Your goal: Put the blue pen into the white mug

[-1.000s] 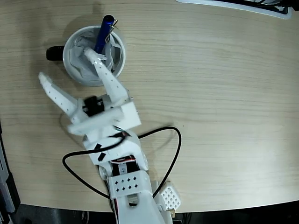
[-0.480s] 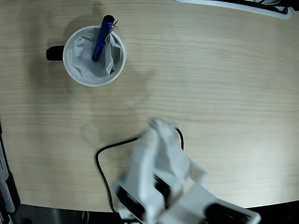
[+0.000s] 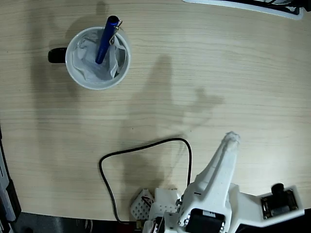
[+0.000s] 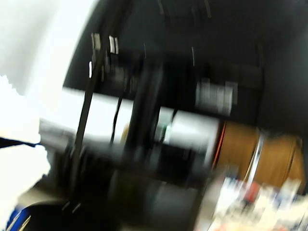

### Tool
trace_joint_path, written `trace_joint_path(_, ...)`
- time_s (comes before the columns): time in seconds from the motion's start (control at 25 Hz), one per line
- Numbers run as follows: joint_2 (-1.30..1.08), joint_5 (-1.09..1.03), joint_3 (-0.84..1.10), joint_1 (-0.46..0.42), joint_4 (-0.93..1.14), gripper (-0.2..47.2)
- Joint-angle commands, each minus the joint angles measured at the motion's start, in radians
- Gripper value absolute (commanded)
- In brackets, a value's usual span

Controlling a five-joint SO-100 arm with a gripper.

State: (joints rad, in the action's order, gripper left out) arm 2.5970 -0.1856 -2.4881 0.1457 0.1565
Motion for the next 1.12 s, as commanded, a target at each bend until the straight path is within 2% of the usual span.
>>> trace_joint_path(0.0,0.19,0.029,-0.187,-0.011,0.063,0.0)
trace_joint_path(0.12,0.362,0.029,-0.351,-0.028,0.15,0.0)
trace_joint_path(0.32,0.494,0.029,-0.472,-0.067,0.324,0.0)
trace_joint_path(0.76,0.712,0.026,-0.54,-0.123,0.713,0.0)
trace_joint_path(1.08,0.773,0.029,-0.56,-0.115,0.822,0.0)
